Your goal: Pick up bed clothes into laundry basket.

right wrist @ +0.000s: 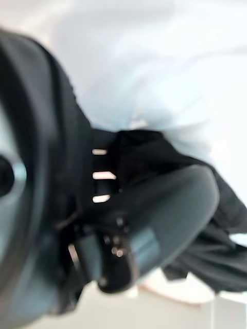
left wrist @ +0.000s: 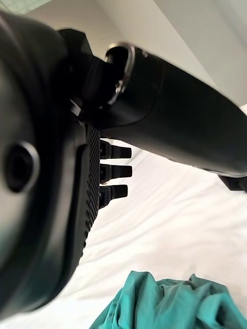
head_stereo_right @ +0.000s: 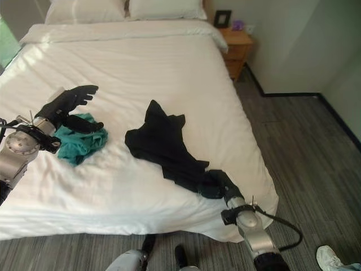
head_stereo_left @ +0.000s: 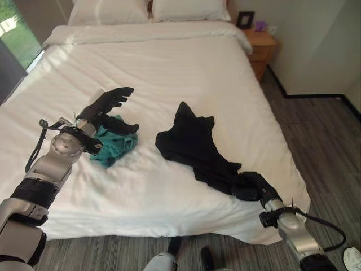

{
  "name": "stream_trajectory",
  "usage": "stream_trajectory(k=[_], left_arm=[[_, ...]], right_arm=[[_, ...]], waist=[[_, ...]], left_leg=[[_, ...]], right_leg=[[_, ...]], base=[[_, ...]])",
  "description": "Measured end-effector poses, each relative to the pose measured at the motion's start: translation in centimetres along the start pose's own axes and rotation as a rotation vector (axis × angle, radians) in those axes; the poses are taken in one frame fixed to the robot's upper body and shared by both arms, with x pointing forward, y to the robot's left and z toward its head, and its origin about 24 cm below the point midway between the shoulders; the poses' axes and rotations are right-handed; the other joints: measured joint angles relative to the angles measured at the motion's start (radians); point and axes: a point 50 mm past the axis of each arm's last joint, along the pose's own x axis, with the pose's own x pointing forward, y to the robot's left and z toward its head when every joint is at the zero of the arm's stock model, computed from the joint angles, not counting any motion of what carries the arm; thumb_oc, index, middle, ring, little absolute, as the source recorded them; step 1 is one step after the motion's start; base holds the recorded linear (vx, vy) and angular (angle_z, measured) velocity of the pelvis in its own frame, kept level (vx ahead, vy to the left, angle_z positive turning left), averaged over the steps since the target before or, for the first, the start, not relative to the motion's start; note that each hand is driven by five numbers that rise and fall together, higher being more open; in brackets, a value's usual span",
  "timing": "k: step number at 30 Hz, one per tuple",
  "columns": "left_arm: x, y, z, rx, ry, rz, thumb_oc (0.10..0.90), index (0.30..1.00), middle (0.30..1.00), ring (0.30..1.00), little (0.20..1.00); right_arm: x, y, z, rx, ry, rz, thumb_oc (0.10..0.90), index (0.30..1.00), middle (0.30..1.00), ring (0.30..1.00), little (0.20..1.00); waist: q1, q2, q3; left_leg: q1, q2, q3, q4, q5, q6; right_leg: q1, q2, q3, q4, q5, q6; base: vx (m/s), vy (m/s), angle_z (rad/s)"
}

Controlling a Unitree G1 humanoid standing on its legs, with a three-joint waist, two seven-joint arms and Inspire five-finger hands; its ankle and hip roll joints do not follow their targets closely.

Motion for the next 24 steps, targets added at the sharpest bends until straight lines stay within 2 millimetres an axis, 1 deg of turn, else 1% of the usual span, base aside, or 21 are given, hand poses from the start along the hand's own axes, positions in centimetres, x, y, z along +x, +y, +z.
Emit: stream_trajectory(k=[1,2,3,4,5,6,10,11,14,15,17,18,21,22,24], left_arm=[[0.2,1.2,-0.3,0.02,0.035,0.037,0.8,0.9,0.9,0.9,0.9],[0.3,1.7,-0.5,0.038,0.051,0.052,0.8,0.9,0.9,0.9,0.9],[0.2,2.5,-0.9,0.067,0.081,0.087,0.8,0.9,0.9,0.9,0.9],[0.1,3.0,-1.1,0.091,0.1,0.107,0.8,0.9,0.9,0.9,0.9],[0.1,3.3,-1.3,0.097,0.11,0.13,0.8,0.9,0.9,0.9,0.9],[0.0,3.5,-1.5,0.11,0.121,0.137,0.8,0.9,0.9,0.9,0.9],[-0.1,3.7,-1.9,0.133,0.152,0.14,0.8,0.9,0.9,0.9,0.9],[-0.1,3.6,-1.8,0.154,0.15,0.137,0.8,0.9,0.9,0.9,0.9],[0.1,3.4,-1.1,0.201,0.124,0.124,0.8,0.9,0.9,0.9,0.9],[0.2,3.1,-0.6,0.221,0.102,0.113,0.8,0.9,0.9,0.9,0.9],[0.0,2.6,-0.3,0.247,0.077,0.096,0.8,0.9,0.9,0.9,0.9],[-0.2,2.0,-0.3,0.257,0.064,0.077,0.8,0.9,0.9,0.9,0.9],[-0.9,1.2,-1.0,0.326,0.07,0.044,0.8,0.9,0.9,0.9,0.9],[-1.3,1.0,-1.6,0.34,0.091,0.039,0.8,0.9,0.9,0.9,0.9],[-1.6,0.5,-2.3,0.361,0.11,0.021,0.8,0.9,0.9,0.9,0.9]], right_arm=[[-0.2,0.4,-0.5,0.039,0.009,-0.006,0.4,0.3,0.3,0.3,0.3],[-0.3,0.6,-0.6,0.047,0.013,-0.007,0.4,0.3,0.3,0.3,0.3],[-0.3,0.7,-0.8,0.05,0.016,-0.004,0.4,0.3,0.3,0.3,0.3],[-0.4,0.7,-0.8,0.052,0.018,-0.005,0.4,0.3,0.3,0.3,0.3],[-0.6,0.7,-1.0,0.053,0.024,-0.006,0.4,0.3,0.3,0.3,0.3],[-0.6,0.7,-1.1,0.053,0.026,-0.001,0.4,0.3,0.3,0.3,0.3],[-0.7,1.1,-1.4,0.055,0.032,0.021,0.4,0.3,0.3,0.3,0.3],[-0.7,1.3,-1.4,0.055,0.032,0.027,0.4,0.3,0.3,0.3,0.3],[-0.7,1.3,-1.4,0.055,0.032,0.027,0.4,0.3,0.3,0.3,0.3],[-0.8,1.2,-1.5,0.056,0.036,0.024,0.4,0.3,0.3,0.3,0.3],[-1.0,1.2,-1.8,0.058,0.044,0.02,0.4,0.3,0.3,0.3,0.3],[-1.2,1.0,-1.9,0.06,0.047,0.014,0.4,0.3,0.3,0.3,0.3],[-1.3,0.9,-2.0,0.058,0.049,0.009,0.4,0.3,0.3,0.3,0.3],[-1.3,0.9,-2.0,0.054,0.048,0.009,0.4,0.3,0.3,0.3,0.3],[-1.4,0.9,-2.1,0.054,0.052,0.008,0.4,0.3,0.3,0.3,0.3]], waist=[[-0.02,-0.019,-0.014],[-0.028,-0.028,-0.019],[-0.041,-0.035,-0.024],[-0.049,-0.035,-0.024],[-0.049,-0.036,-0.024],[-0.048,-0.038,-0.025],[-0.036,-0.053,-0.032],[-0.029,-0.059,-0.035],[-0.013,-0.061,-0.035],[-0.008,-0.063,-0.035],[0.002,-0.065,-0.036],[0.011,-0.065,-0.036],[0.015,-0.068,-0.037],[0.016,-0.071,-0.036],[0.016,-0.078,-0.036]], left_leg=[[0.007,-0.016,0.012,-0.023,0.005,0.014],[0.009,-0.026,0.012,-0.027,0.013,0.018],[0.012,-0.039,0.015,-0.03,0.017,0.027],[0.017,-0.045,0.016,-0.032,0.018,0.027],[0.025,-0.045,0.019,-0.042,0.018,0.027],[0.029,-0.043,0.021,-0.047,0.018,0.027],[0.048,-0.035,0.024,-0.079,0.019,0.025],[0.048,-0.033,0.024,-0.084,0.019,0.023],[0.045,-0.022,0.011,-0.094,0.02,0.01],[0.042,-0.019,-0.002,-0.094,0.023,0.006],[0.04,-0.015,-0.009,-0.094,0.024,0.004],[0.039,-0.015,-0.013,-0.094,0.025,0.004],[0.034,-0.015,-0.019,-0.094,0.027,-0.001],[0.032,-0.015,-0.024,-0.093,0.028,-0.002],[0.029,-0.016,-0.031,-0.093,0.03,-0.004]], right_leg=[[0.013,-0.018,-0.001,0.006,-0.008,0.017],[0.027,-0.028,-0.001,0.0,-0.006,0.016],[0.053,-0.047,-0.005,-0.039,-0.004,0.014],[0.066,-0.057,-0.005,-0.06,0.005,0.012],[0.073,-0.061,-0.005,-0.07,0.012,0.023],[0.077,-0.061,-0.005,-0.074,0.014,0.026],[0.089,-0.059,-0.021,-0.094,0.014,0.026],[0.089,-0.057,-0.027,-0.103,0.013,0.023],[0.089,-0.047,-0.037,-0.113,0.021,0.007],[0.089,-0.041,-0.052,-0.113,0.022,0.003],[0.088,-0.036,-0.054,-0.113,0.022,-0.002],[0.089,-0.034,-0.054,-0.113,0.019,-0.011],[0.088,-0.032,-0.063,-0.113,0.017,-0.018],[0.087,-0.032,-0.07,-0.113,0.017,-0.019],[0.086,-0.03,-0.077,-0.113,0.018,-0.02]], base=[[0.06,0.087,-0.07],[0.08,0.118,-0.03],[0.03,0.058,0.05],[0.04,0.077,0.01],[0.04,0.067,0.0],[0.04,0.054,-0.03],[0.02,0.021,-0.04],[0.01,-0.004,-0.04],[0.01,-0.005,0.09],[0.01,-0.004,0.22],[0.01,-0.006,0.14],[0.0,-0.012,0.1],[-0.01,-0.006,0.09],[-0.02,0.001,0.08],[-0.02,0.006,0.1]])
